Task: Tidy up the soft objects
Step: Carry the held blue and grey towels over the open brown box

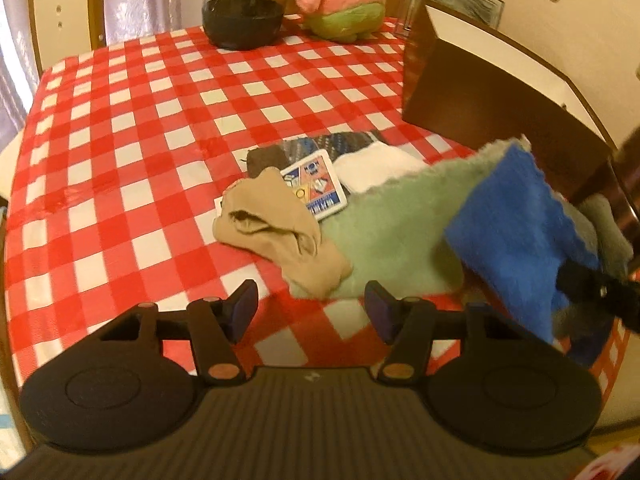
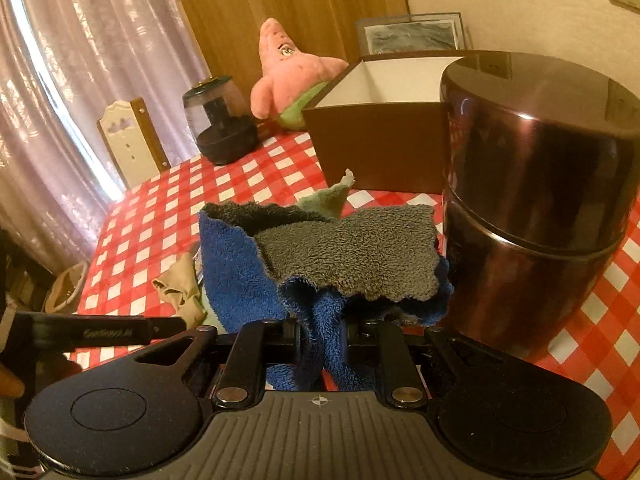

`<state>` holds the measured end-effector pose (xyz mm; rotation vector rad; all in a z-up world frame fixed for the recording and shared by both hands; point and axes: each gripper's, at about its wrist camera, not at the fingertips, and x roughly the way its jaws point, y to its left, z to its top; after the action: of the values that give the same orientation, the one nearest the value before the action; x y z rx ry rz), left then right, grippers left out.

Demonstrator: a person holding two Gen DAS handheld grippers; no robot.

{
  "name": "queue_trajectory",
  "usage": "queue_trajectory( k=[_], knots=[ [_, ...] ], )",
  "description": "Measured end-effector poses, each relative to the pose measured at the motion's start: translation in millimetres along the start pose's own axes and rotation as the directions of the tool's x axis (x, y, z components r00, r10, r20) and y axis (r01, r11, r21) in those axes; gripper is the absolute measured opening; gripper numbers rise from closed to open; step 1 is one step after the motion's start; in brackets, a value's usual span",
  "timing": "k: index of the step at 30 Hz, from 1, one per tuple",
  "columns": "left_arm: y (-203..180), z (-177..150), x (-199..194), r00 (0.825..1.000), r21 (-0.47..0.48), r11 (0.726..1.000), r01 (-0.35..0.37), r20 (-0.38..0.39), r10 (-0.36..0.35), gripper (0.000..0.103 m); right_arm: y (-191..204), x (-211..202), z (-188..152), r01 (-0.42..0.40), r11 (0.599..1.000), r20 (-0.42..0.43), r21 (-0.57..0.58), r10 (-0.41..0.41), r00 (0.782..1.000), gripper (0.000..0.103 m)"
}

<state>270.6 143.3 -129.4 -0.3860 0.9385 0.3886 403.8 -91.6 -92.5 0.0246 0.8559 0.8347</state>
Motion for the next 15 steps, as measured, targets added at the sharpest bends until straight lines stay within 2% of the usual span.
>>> queue_trajectory(
  k=[7, 12, 15],
  knots=[
    [6.8, 13.2, 20.6, 1.0, -0.053, 0.998, 0.016, 0.001, -0.016, 0.057, -1.7, 9.7, 2.6, 0.017, 1.0, -0.013, 0.016, -0.017, 1.0, 0.017],
    [16.2, 16.3, 34.7, 0.999, -0.129, 0.991, 0.042, -0.016, -0.044, 0.056, -1.1, 12.3, 2.7, 0.026, 0.999, -0.018, 0.019, -0.026, 1.0, 0.017],
    [20.2, 16.3, 41.1, 0.998, -0.151, 0.987, 0.048, -0.02, -0.052, 0.037, -1.4, 12.2, 1.7, 0.033, 0.999, -0.019, 0.021, -0.033, 0.999, 0.017]
  ],
)
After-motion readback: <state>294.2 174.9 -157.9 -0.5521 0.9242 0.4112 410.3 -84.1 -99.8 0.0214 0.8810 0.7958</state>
